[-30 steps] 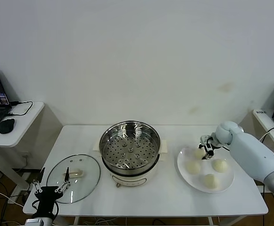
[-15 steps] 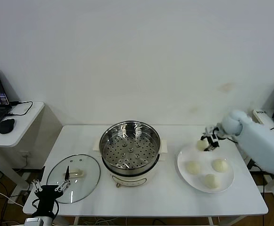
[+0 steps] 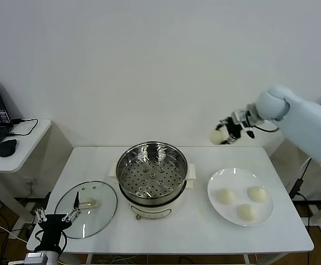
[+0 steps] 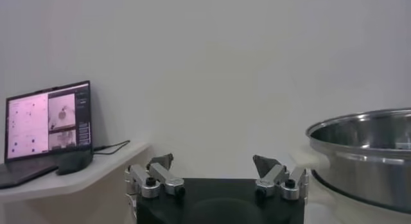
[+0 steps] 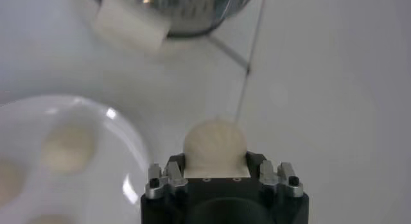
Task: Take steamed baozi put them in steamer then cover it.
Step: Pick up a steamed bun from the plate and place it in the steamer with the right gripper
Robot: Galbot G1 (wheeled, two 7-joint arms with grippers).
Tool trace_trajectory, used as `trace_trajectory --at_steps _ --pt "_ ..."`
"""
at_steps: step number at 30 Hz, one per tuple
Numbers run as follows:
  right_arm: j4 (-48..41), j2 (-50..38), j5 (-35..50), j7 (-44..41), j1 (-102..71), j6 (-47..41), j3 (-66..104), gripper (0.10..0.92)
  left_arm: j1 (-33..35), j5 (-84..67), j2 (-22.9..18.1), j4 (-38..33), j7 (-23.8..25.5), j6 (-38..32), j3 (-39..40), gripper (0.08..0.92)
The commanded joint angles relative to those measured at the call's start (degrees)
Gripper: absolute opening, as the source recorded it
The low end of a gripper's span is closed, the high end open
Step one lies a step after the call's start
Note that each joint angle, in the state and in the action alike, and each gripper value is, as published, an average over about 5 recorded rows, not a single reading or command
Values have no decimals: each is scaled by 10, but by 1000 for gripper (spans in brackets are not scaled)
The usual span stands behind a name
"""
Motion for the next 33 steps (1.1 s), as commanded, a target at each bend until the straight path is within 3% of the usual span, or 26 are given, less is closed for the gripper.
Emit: trace_trajectory --at_steps 1,14,33 --pt "0 146 42 34 77 54 -96 603 -1 -4 0 0 1 0 -6 823" --pt "-91 239 -143 69 -17 195 -123 602 2 -2 -13 -12 1 2 -17 823" --pt "-159 268 -246 102 -66 277 -112 610 -2 0 -17 -7 2 2 -12 823"
